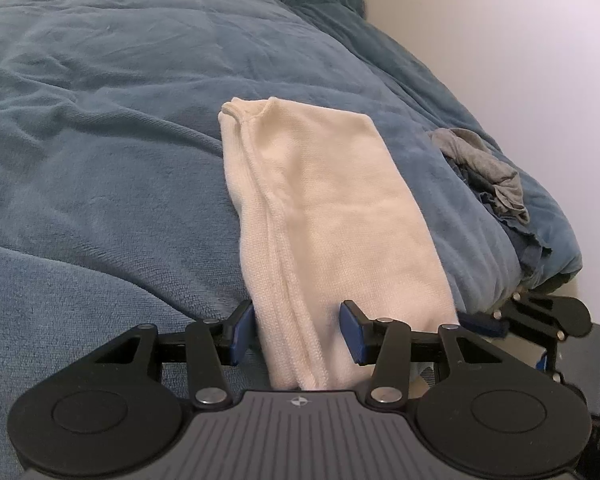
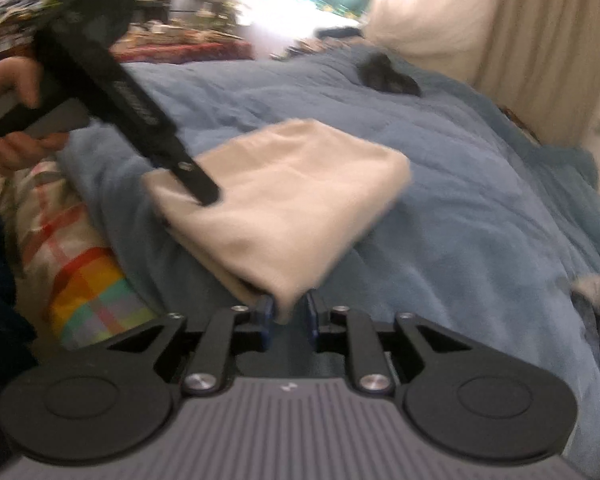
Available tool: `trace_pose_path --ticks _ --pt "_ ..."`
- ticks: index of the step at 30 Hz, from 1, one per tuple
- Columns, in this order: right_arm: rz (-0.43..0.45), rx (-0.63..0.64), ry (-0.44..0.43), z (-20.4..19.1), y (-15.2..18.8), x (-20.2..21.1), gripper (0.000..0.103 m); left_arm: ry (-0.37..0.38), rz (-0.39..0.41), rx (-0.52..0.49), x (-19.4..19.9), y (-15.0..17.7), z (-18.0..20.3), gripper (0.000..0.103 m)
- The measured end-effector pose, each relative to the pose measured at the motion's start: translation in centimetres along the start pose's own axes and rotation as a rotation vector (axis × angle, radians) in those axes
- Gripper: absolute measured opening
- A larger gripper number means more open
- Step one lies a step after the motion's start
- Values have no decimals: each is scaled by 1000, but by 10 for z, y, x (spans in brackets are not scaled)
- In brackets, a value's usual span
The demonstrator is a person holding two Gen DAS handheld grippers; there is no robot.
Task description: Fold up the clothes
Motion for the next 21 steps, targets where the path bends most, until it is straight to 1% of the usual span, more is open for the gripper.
trace_pose_path --ticks 2,5,7,8,9,10,11,12,16,18,21 --pt "11 61 6 -12 -3 2 9 -6 -2 -2 -1 1 0 46" --pt "0 68 29 -14 -1 5 9 -2 -1 -1 -2 2 0 46" --pt "-1 38 72 -9 0 6 12 6 0 5 -1 1 -1 46" --pt "6 22 86 -7 1 7 18 6 0 4 -1 1 -1 46" --pt "12 11 100 -7 1 8 19 6 0 3 0 1 -1 46" --pt "12 0 100 -7 2 8 16 4 0 1 0 1 -1 46" --pt "11 -19 91 -8 3 7 5 3 1 0 0 1 -1 46" --pt "10 -38 85 -10 4 7 5 2 -1 0 0 2 -1 46" --pt "3 -104 107 -13 18 4 4 2 -7 -2 0 5 -2 46" --pt "0 -155 87 -10 24 7 0 4 -5 1 2 6 -3 46" --pt "-1 -207 51 -5 32 18 0 7 -5 5 9 6 -6 43"
Point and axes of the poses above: each gripper's, at about its wrist camera, not at the fingertips, and x roughly against the way its jaws point, z to its right, y to its underside, the point moved 4 cm from there along -x, roughly the way its jaws point, and after that the axes turned 4 degrees about -z, right-handed, at the moved point
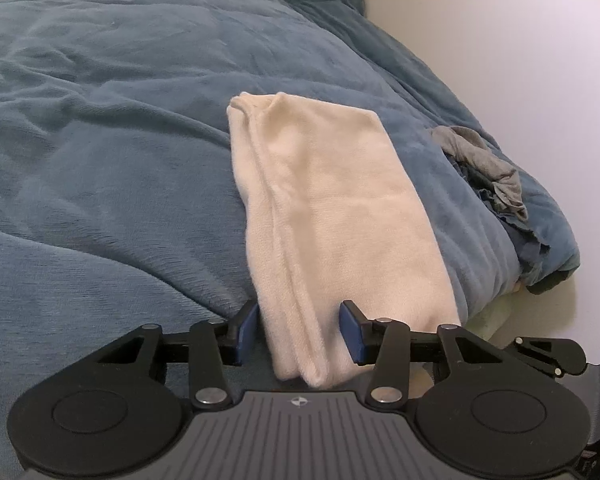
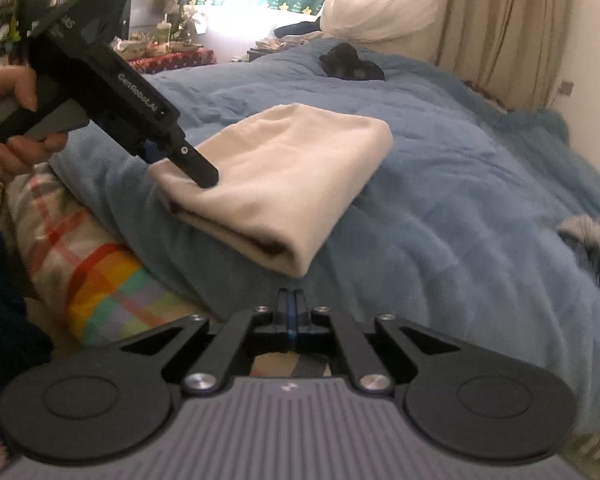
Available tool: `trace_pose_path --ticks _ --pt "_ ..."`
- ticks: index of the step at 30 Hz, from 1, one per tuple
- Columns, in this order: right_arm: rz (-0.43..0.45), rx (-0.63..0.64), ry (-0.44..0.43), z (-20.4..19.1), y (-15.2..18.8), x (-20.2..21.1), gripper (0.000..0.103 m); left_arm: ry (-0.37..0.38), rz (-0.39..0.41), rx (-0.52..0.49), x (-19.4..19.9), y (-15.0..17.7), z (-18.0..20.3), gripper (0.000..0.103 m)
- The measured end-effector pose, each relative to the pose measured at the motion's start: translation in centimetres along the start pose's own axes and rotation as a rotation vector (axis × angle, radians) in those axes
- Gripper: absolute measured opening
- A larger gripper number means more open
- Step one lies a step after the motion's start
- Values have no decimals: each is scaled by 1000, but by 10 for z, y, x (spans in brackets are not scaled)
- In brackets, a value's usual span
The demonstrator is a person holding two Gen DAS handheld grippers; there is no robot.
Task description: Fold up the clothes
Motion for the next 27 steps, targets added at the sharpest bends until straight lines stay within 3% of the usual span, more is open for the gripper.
trace_pose_path --ticks 4,7,12,15,17,19,20,21,22,27 --pt "34 -95 -9 22 -9 16 4 -1 28 4 18 -6 -2 41" --pt "81 -154 -3 44 -31 20 5 0 76 22 30 -21 -3 51" --pt "91 -203 -2 75 -76 -11 6 -28 117 62 17 -60 -15 50" --pt "83 -234 -21 90 -100 -41 14 -8 87 113 -5 -82 -26 50" --pt "62 -243 -30 96 -113 -63 33 1 66 137 -20 -94 -32 50" --pt "47 -261 -42 100 -121 -81 34 -4 72 149 -28 -102 -36 50" --pt "42 -271 -45 101 -124 -89 34 -3 86 150 -29 -105 -37 41" --pt "40 -282 -44 104 -127 -95 34 3 98 141 -27 -107 -37 20" --pt "43 -296 -43 106 -129 -100 34 23 104 129 -28 -111 -36 13" --pt "39 -335 -25 117 -137 -118 33 -9 154 -33 -26 -125 -11 8"
Point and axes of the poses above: each gripper's, at about its wrist camera, not at the fingertips, and x roughly against the way its jaws point, z to its right, y to its underside, the point moved 4 cm from there along -x, roughly the way its jaws point, and after that the axes turned 4 degrees about -z, right-handed, at the moved point
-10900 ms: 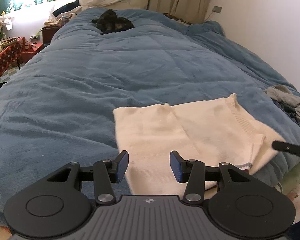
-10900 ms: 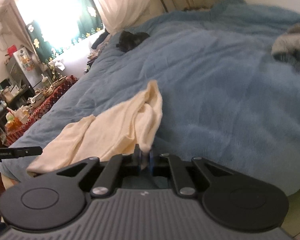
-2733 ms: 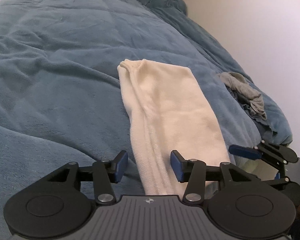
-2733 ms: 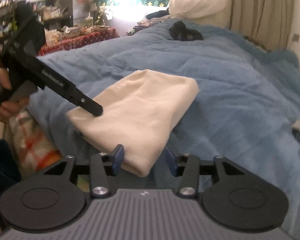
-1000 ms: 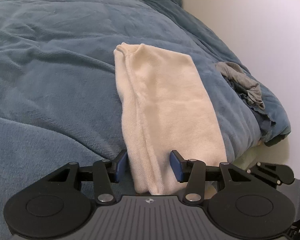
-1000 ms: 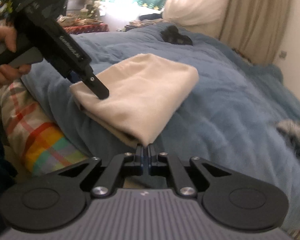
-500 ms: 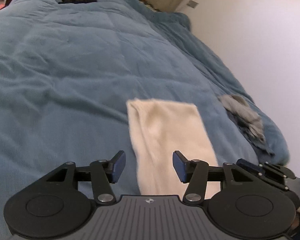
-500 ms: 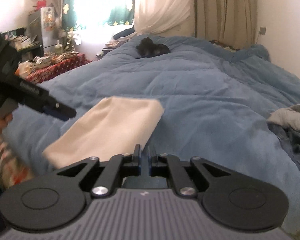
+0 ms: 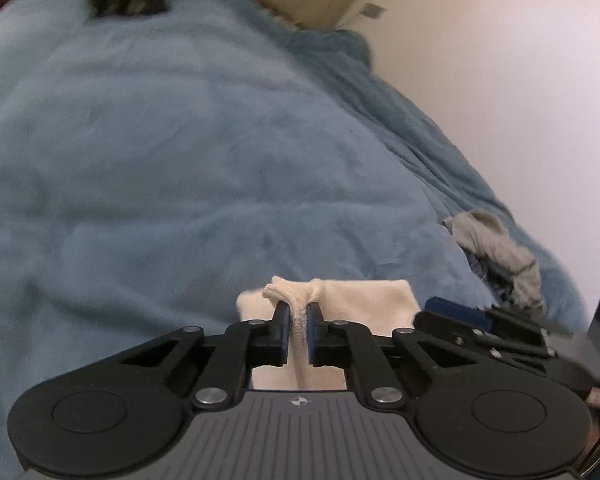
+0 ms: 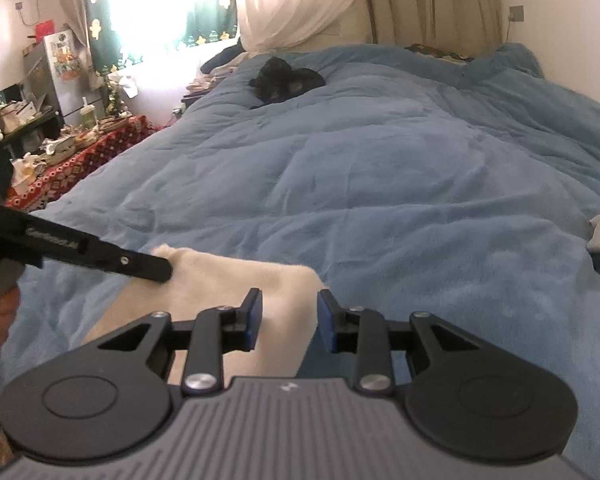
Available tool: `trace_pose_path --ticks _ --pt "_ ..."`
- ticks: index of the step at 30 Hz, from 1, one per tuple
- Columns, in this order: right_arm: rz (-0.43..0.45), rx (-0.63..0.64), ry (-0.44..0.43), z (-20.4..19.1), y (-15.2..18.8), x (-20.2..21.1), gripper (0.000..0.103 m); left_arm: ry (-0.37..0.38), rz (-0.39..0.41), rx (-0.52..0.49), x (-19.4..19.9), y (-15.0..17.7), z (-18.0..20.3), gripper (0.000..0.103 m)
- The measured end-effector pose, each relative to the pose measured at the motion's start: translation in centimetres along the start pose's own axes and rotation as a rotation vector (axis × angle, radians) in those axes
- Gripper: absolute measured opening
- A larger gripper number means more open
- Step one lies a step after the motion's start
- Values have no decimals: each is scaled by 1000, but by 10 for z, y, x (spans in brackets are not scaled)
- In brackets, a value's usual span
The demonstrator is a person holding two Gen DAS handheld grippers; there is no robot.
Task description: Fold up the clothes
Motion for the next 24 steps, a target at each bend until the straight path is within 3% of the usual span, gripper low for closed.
trace_pose_path --ticks 3,7,11,14,19,24 --pt "-10 -17 1 2 1 -6 27 -11 0 -53 -4 -3 4 8" --pt "-37 -24 0 4 4 -15 27 -10 -77 67 -22 9 -22 12" --pt "-10 -10 6 2 -1 -10 26 -28 -63 147 -8 10 -33 37" --pt "-6 13 30 0 -8 -13 20 -35 -34 130 7 11 -27 29" --pt "19 5 101 12 -17 -14 11 -25 38 -38 33 9 17 21" --pt "20 52 -11 -7 -18 0 9 31 -19 -127 2 9 39 6"
Point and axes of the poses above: each gripper's, at about its wrist camera, not at the fingertips, and x roughly against the way its jaws point, z to its right, y to its underside, the point moved 4 cm from there along -x, roughly the way its jaws point, and after that the axes turned 4 degrees about -z, right-handed, at the moved point
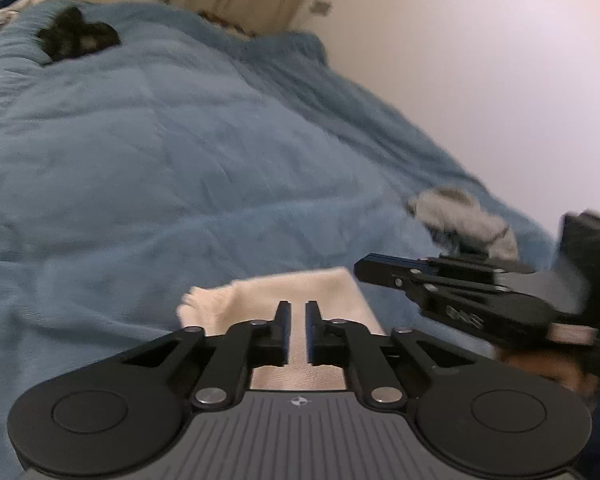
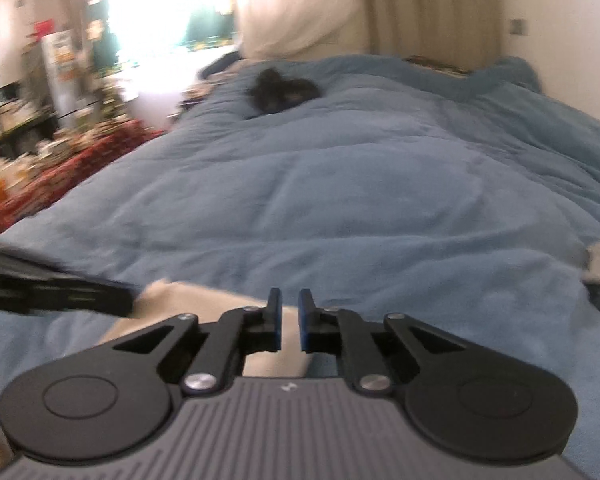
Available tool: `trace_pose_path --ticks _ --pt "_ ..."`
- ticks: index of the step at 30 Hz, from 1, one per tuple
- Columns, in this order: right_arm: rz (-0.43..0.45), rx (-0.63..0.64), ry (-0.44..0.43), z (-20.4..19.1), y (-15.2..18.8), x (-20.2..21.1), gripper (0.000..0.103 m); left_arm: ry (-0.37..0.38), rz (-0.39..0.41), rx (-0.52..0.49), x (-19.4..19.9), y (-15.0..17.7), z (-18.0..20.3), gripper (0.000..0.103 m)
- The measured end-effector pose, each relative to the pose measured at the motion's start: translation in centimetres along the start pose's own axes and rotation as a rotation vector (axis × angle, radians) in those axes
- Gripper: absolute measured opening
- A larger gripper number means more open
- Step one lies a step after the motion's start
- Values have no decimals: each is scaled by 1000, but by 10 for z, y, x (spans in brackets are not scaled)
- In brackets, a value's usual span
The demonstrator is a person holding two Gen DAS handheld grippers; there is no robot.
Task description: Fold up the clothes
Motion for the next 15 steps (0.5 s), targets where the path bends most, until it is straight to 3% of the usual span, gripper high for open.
trace_pose_path --ticks 5,10,13,15 --pt "-66 66 -39 -27 13 -20 9 -16 -36 56 -33 1 -16 3" --pt "-92 107 17 -20 25 -29 3 -38 -69 46 -31 11 -26 3" --pt "-84 120 43 -19 20 -22 5 -47 -49 51 -19 4 -24 2" --pt "-57 108 -1 -23 12 -19 8 -28 -6 55 -12 -4 -19 2"
Point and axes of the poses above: each gripper's, at about its wrist camera, not at the fingertips, and x roughly against the way its jaws point, z to its right, y to its underside, the point moved 4 cm from there along -x, roughly the way its jaws point, and after that the axes turned 4 degrees about -z, right-handed, at the moved point
